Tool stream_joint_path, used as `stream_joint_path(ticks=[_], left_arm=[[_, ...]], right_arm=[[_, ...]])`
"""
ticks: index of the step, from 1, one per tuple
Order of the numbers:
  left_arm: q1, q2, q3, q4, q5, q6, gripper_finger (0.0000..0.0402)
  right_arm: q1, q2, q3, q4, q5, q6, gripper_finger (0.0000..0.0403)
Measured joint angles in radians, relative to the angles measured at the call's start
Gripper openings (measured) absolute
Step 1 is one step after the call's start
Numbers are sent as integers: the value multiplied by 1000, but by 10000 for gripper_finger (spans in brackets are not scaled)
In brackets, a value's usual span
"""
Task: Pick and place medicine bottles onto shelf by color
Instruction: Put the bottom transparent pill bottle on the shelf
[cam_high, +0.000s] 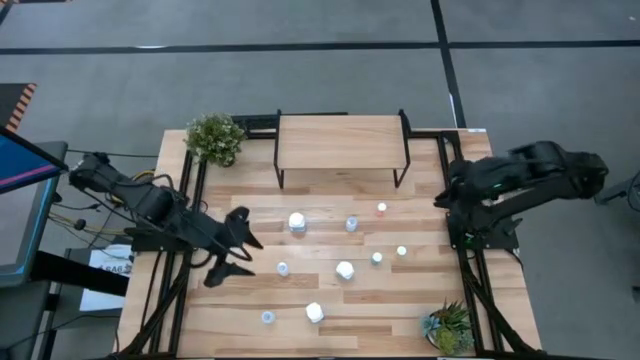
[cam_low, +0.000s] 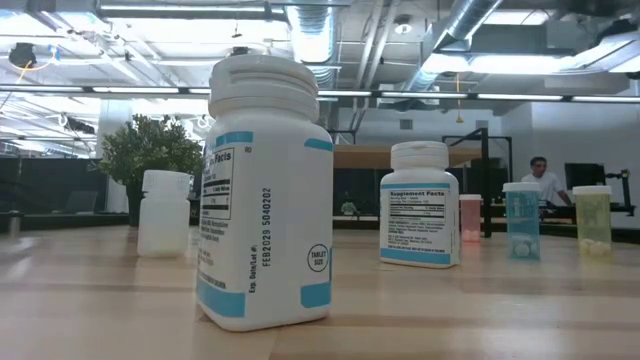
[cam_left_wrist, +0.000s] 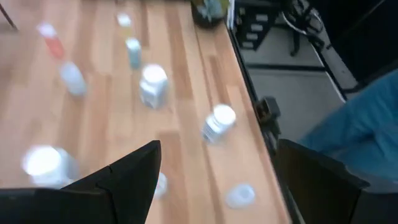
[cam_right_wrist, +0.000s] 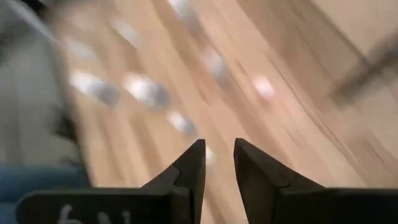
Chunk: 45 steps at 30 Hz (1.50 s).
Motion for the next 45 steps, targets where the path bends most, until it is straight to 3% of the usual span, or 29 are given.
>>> stream_joint_path(ticks=[3,7,13,26,34,45], left_arm=[[-41,37,0,-38,-5,-61,306],[-85,97,0,-53,-5,-75,306],[-121,161,0,-54,-32,-117,306],[-208,281,-2,-50,6,-339,306],[-214,466,-3,-27,121,-350,306],[-220,594,-3,28,46,-367,306]], right_arm=[[4,76,9,-122,-15,21,107],[42,132,-30,-154,-95,23,107],[156,176,-77,20,-143,43,117],[289,328,-79,41,-137,94,248],[302,379,-79,41,-136,121,255],[298,381,-79,37,-136,120,255]])
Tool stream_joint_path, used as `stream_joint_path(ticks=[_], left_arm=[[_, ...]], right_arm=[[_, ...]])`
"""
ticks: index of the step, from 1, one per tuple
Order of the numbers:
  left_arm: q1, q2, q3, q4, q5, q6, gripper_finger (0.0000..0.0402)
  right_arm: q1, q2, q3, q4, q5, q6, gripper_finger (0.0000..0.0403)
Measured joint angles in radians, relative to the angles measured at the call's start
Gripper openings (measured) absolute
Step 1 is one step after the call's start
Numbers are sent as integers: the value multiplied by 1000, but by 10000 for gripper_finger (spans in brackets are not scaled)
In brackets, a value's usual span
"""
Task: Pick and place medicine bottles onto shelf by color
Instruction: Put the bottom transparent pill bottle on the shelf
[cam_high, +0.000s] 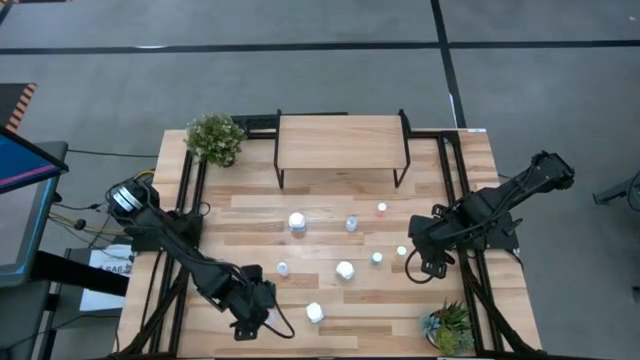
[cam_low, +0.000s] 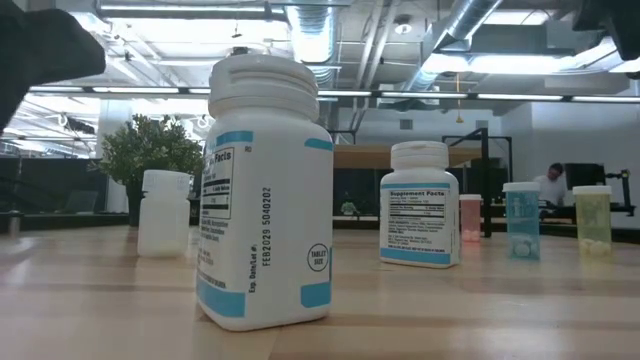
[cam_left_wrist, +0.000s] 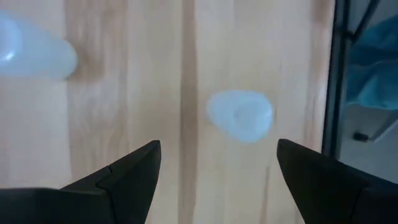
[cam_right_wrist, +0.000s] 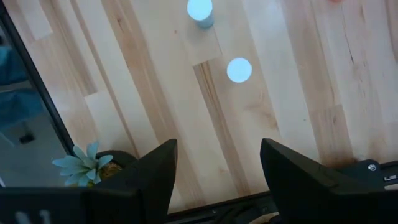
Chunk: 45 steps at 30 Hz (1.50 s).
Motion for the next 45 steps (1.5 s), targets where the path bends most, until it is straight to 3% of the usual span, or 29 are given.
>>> stream_joint_path(ticks=[4,16,36,40,45], left_arm=[[-24,32,3,90,-8,2,306],[-45,65,39,32,-105,-32,306],[-50,139,35,72,-122,-14,304],[-50,142,35,93,-114,-12,274],[-50,144,35,91,-103,-4,199]], right_arm=[[0,0,0,-3,0,0,255],[0,0,0,-9,3,-2,255],[-6,0,0,-12,3,-2,255],[-6,0,0,-11,3,-2,255],[-6,0,0,-11,3,-2,255]])
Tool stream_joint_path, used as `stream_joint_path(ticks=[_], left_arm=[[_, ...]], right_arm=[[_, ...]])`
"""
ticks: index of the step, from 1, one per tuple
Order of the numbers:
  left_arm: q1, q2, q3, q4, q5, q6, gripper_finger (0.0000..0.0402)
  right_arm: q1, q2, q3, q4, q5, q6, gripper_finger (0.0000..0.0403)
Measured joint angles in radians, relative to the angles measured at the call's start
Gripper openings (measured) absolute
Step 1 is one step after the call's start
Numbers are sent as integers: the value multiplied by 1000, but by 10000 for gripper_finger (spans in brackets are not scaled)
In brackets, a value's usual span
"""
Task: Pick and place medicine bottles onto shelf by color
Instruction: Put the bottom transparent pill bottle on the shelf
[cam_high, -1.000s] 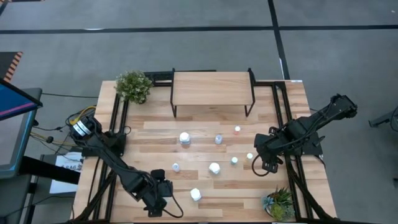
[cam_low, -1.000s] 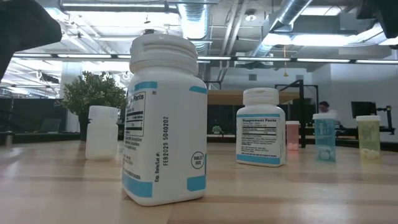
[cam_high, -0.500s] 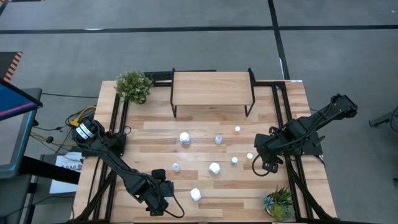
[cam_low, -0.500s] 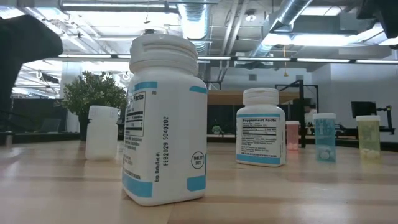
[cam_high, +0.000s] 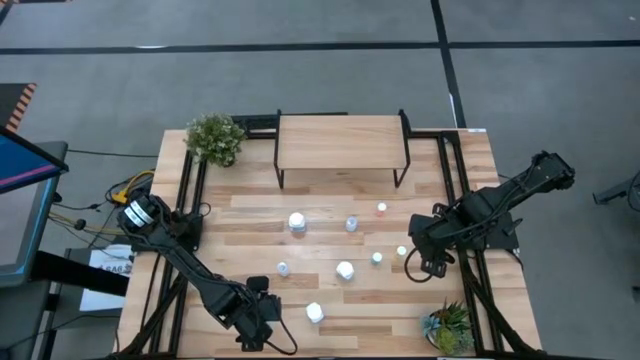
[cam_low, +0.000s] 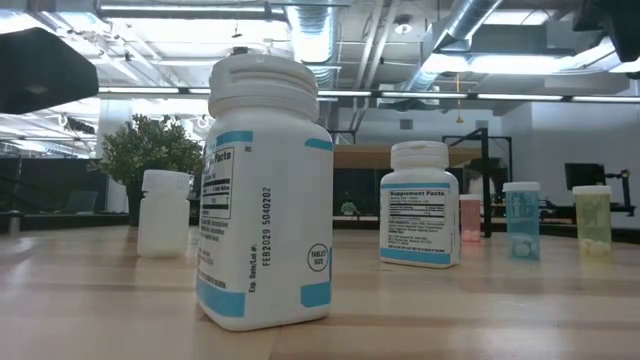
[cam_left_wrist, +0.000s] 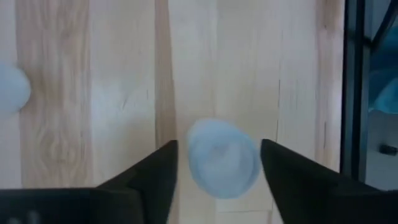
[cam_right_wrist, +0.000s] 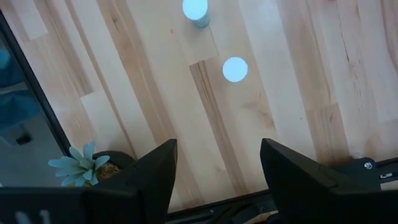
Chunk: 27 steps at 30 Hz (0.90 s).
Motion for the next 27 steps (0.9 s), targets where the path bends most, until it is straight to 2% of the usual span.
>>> stream_joint_path(ticks=[4,7,12,15,21,27], left_arm=[[0,0,0,2,-2,-8,136],[5,0,0,8,-2,-22,106],[23,0,47,-58,29,-16,106],[44,-2,119,-167,35,35,106],[129,-6,341,-433,34,208,113],[263,-6,554,-620,32,402,107]], right_arm=[[0,0,0,0,0,0,255],[0,0,0,0,0,0,255],[0,0,0,0,0,0,255],[0,0,0,0,0,0,255],[0,0,0,1,0,0,255],[0,0,0,4,-1,50,255]])
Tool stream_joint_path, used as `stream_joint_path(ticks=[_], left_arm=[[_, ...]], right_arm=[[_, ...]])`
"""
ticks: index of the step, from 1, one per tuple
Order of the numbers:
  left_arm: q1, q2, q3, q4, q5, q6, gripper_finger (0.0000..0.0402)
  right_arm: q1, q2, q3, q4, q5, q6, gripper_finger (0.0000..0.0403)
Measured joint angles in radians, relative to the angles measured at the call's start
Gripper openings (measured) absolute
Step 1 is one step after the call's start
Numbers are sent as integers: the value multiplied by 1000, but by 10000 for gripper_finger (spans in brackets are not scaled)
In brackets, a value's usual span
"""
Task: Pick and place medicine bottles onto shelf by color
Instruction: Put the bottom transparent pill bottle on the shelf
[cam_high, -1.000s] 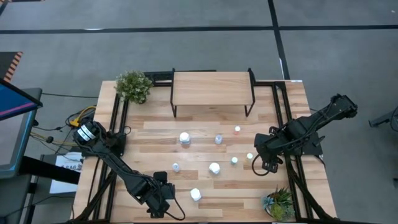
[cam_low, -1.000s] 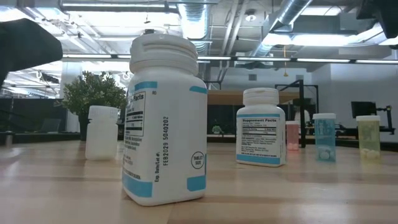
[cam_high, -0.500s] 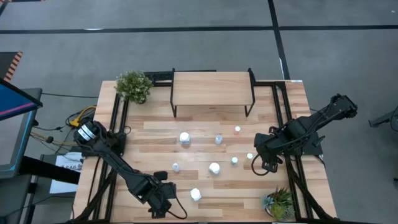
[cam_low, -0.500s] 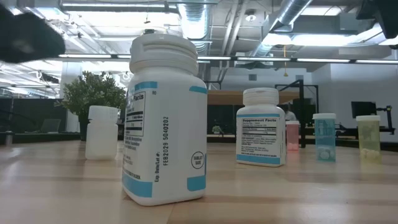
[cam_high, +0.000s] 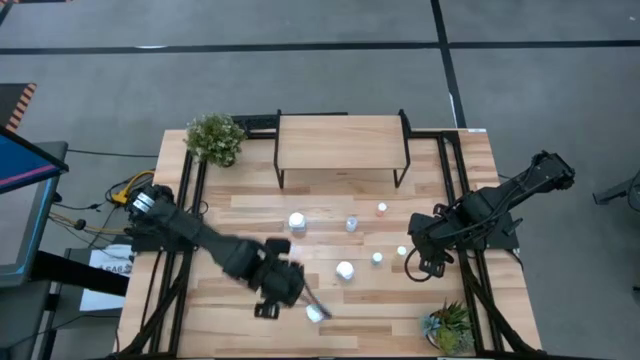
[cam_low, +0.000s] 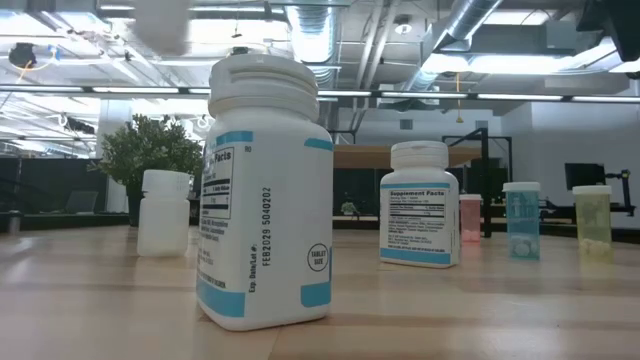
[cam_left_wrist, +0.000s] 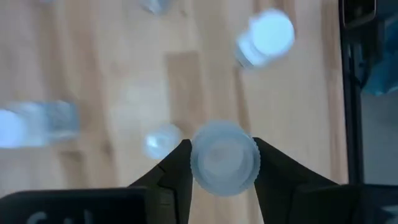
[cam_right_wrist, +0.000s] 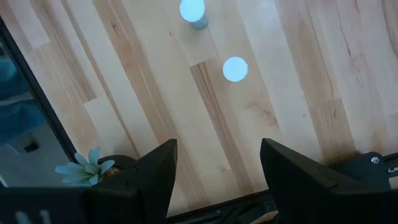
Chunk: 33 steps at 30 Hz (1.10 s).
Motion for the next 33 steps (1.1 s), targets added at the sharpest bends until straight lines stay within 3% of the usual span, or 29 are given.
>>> stream_joint_path(ticks=[7,13,19,25,33], left_arm=[[210,-2,202,-184,0,224,118],[455,-2,306,-246,2,403,111],[726,-1,323,-208,85,551,121],[957,12,323,-163,101,683,114],[1127,104,321,-123,144,773,117]], right_arm=[[0,0,0,0,0,12,255],[0,0,0,0,0,15,255],[0,0,0,2,0,48,255],[0,0,0,4,1,121,255],[-20,0,0,8,70,207,255]])
